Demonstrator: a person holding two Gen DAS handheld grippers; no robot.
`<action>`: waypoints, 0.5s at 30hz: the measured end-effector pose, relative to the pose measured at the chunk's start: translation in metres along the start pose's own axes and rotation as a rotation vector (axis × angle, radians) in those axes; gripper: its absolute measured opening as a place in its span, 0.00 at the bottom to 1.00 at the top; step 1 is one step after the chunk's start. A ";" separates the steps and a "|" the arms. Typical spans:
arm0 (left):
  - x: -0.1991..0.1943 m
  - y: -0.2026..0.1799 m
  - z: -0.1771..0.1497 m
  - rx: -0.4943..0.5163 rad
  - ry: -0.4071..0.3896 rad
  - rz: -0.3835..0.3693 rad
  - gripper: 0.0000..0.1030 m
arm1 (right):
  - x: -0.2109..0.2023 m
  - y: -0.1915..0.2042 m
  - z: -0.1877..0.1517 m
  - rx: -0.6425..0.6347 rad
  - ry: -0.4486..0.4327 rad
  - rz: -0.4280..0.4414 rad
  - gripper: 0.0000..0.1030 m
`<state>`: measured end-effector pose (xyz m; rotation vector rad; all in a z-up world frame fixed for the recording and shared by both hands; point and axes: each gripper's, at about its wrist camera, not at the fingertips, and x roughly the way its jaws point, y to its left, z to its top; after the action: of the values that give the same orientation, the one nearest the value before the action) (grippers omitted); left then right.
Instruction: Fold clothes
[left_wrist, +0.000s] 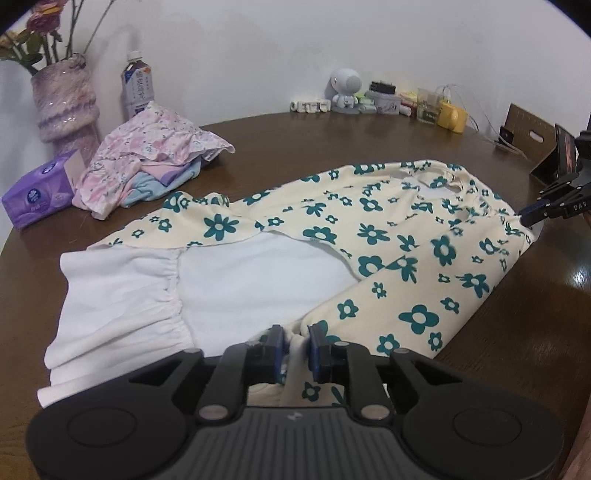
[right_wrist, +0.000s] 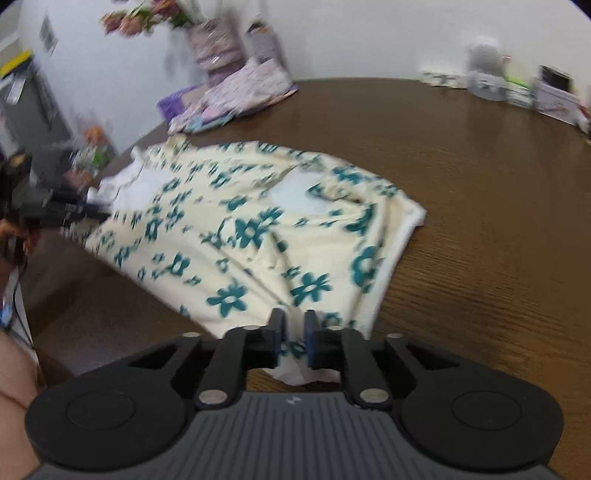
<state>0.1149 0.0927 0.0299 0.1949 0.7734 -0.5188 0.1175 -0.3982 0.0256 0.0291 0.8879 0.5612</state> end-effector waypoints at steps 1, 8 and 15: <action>-0.001 0.001 -0.001 -0.006 -0.008 -0.002 0.18 | -0.008 -0.006 0.000 0.038 -0.031 0.005 0.19; 0.003 0.003 -0.003 -0.033 -0.017 -0.016 0.19 | -0.009 -0.015 -0.009 0.123 -0.043 0.055 0.19; 0.003 0.004 -0.004 -0.038 -0.011 -0.016 0.20 | -0.010 -0.008 -0.012 0.093 -0.017 0.044 0.04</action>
<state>0.1162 0.0966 0.0244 0.1506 0.7737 -0.5194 0.1070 -0.4119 0.0227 0.1381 0.8978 0.5591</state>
